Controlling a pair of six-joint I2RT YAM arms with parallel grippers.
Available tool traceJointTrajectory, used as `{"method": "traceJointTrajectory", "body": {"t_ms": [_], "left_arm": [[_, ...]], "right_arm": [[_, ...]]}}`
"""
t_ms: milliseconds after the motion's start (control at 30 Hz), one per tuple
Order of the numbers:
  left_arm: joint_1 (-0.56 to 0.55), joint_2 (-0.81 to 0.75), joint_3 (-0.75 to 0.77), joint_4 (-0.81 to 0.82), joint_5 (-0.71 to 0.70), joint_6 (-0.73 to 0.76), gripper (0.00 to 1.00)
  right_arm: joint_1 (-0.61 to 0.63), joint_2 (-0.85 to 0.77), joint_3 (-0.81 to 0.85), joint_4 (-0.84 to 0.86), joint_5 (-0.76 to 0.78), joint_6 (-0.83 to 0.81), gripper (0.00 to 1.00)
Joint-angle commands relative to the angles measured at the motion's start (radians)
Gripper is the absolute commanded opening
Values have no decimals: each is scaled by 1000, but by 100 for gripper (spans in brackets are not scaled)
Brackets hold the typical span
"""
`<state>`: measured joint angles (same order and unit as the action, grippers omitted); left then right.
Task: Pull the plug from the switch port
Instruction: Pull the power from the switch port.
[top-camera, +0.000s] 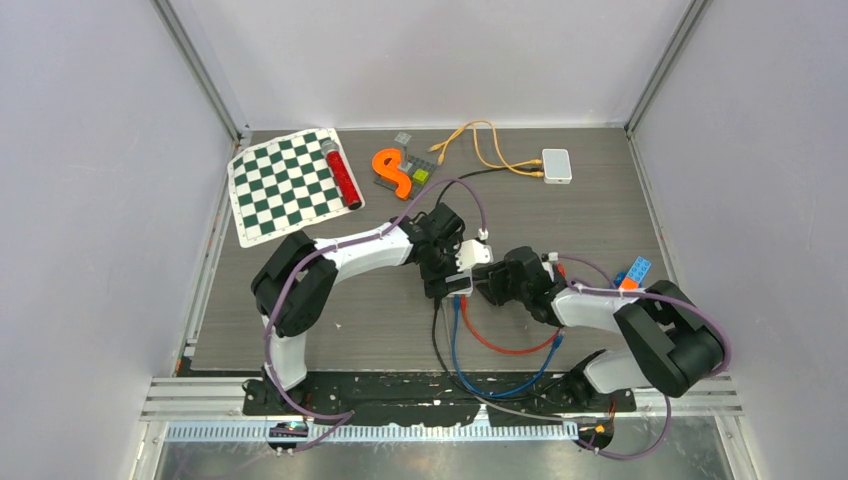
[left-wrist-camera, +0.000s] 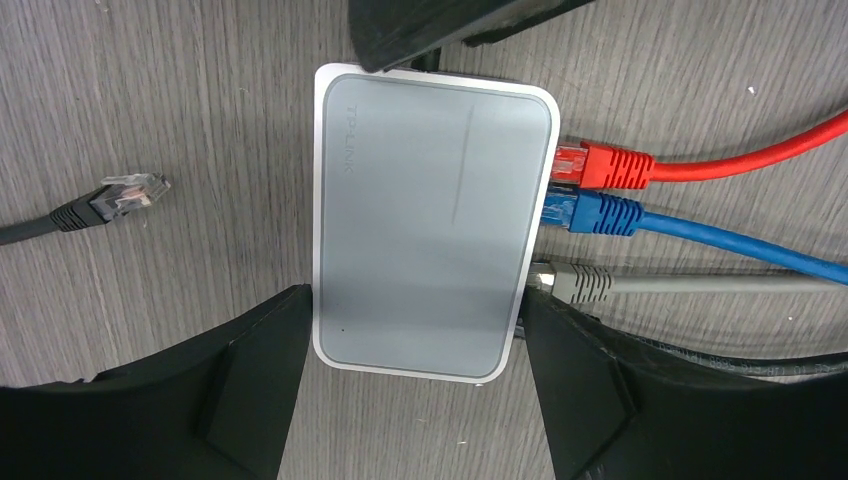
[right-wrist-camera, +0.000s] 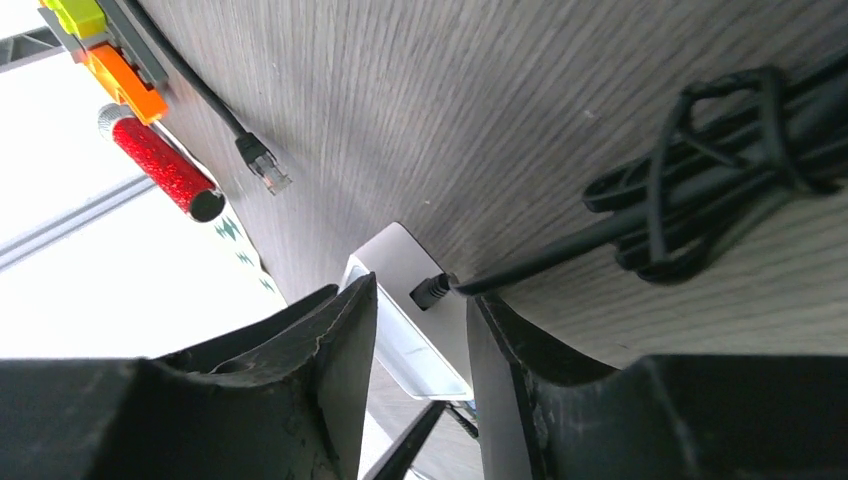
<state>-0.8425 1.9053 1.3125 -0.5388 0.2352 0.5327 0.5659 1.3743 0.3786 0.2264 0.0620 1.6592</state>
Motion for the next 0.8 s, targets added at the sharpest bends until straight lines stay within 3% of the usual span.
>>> {"method": "traceJointTrajectory", "body": {"t_ms": [0, 300, 567, 767], "left_arm": [[-6, -15, -7, 17, -12, -16, 78], [-8, -21, -10, 24, -18, -39, 78], [-9, -29, -24, 34, -15, -43, 78], [-9, -33, -26, 36, -19, -43, 78]], "right_arm": [[17, 69, 15, -24, 89, 101, 45], [41, 173, 1, 54, 74, 185, 32], [41, 175, -1, 43, 93, 163, 24], [40, 143, 6, 22, 129, 106, 6]]}}
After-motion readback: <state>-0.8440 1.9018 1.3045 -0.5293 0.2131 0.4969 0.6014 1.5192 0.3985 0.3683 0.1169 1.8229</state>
